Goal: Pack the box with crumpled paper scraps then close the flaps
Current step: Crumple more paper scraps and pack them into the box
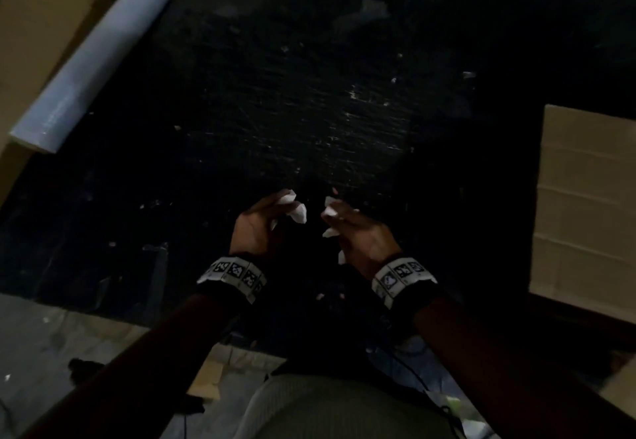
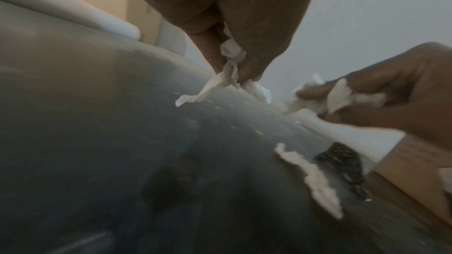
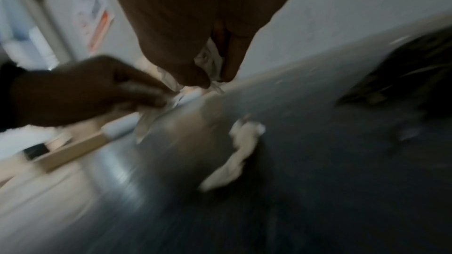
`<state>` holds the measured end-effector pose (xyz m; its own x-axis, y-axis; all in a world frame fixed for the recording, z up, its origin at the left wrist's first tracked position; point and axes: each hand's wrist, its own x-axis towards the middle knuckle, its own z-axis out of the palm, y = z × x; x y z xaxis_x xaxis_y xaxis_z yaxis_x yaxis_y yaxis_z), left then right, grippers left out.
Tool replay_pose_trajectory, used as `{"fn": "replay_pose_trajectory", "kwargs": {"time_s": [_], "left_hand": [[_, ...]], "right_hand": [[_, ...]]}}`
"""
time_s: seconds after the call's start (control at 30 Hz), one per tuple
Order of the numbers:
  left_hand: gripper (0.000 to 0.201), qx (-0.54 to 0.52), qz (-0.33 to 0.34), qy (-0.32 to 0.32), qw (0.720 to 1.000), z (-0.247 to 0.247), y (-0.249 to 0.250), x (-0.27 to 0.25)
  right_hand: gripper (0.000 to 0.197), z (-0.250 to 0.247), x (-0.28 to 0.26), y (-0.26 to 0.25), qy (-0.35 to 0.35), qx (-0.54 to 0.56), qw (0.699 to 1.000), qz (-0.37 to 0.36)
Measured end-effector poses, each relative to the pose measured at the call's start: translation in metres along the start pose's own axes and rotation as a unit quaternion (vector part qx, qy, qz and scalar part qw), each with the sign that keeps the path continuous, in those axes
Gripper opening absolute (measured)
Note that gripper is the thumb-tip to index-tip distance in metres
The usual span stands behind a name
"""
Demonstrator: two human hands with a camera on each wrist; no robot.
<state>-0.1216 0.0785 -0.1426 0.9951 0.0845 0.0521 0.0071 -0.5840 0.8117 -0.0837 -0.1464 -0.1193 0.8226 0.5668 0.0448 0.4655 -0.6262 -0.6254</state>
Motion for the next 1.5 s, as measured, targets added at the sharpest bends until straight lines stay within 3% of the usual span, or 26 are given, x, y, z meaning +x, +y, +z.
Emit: {"fn": "replay_pose_trajectory", "kwargs": {"time_s": [0.1,0.2,0.27,0.37,0.57,0.67,0.8,1.0,1.1,1.23,1.37,1.5], "left_hand": [[0.020,0.007,0.044,-0.006,0.999,0.022,0.016,0.011],[0.039,0.035,0.084,-0.074,0.993,0.053,0.038,0.018],[0.046,0.096,0.086,-0.151,0.980,0.071,0.050,0.022],[0.042,0.195,0.055,-0.303,0.931,0.090,0.056,0.021],[0.062,0.224,0.086,-0.321,0.916,0.096,0.038,-0.003],[0.055,0.200,0.064,-0.291,0.933,0.094,0.030,-0.004],[0.053,0.209,0.035,-0.316,0.925,0.091,0.028,-0.006],[0.048,0.170,0.017,-0.288,0.942,0.076,0.046,-0.018],[0.070,0.128,0.032,-0.239,0.962,0.063,0.056,-0.035],[0.049,0.091,0.074,-0.142,0.983,0.046,0.058,-0.040],[0.058,0.068,0.141,-0.071,0.985,0.029,0.098,-0.027],[0.053,0.036,0.219,-0.013,0.975,0.022,0.158,-0.007]], "right_hand": [[0.043,-0.025,-0.013,0.015,0.074,-0.040,0.996,0.021],[0.044,-0.038,-0.025,0.026,0.096,-0.055,0.993,0.040],[0.051,-0.040,-0.034,0.034,0.093,-0.058,0.993,0.046],[0.054,-0.038,-0.044,0.038,0.096,-0.051,0.992,0.071],[0.055,-0.028,-0.064,0.040,0.107,-0.061,0.990,0.072],[0.050,-0.017,-0.074,0.042,0.096,-0.057,0.991,0.074],[0.046,-0.003,-0.089,0.040,0.075,-0.064,0.993,0.068],[0.047,0.003,-0.106,0.039,0.049,-0.068,0.995,0.062],[0.045,-0.001,-0.109,0.036,0.048,-0.058,0.995,0.061],[0.042,-0.019,-0.108,0.031,0.065,-0.044,0.996,0.048],[0.044,-0.054,-0.100,0.008,0.111,-0.049,0.992,0.019],[0.043,-0.104,-0.096,-0.009,0.183,-0.061,0.981,-0.026]]}}
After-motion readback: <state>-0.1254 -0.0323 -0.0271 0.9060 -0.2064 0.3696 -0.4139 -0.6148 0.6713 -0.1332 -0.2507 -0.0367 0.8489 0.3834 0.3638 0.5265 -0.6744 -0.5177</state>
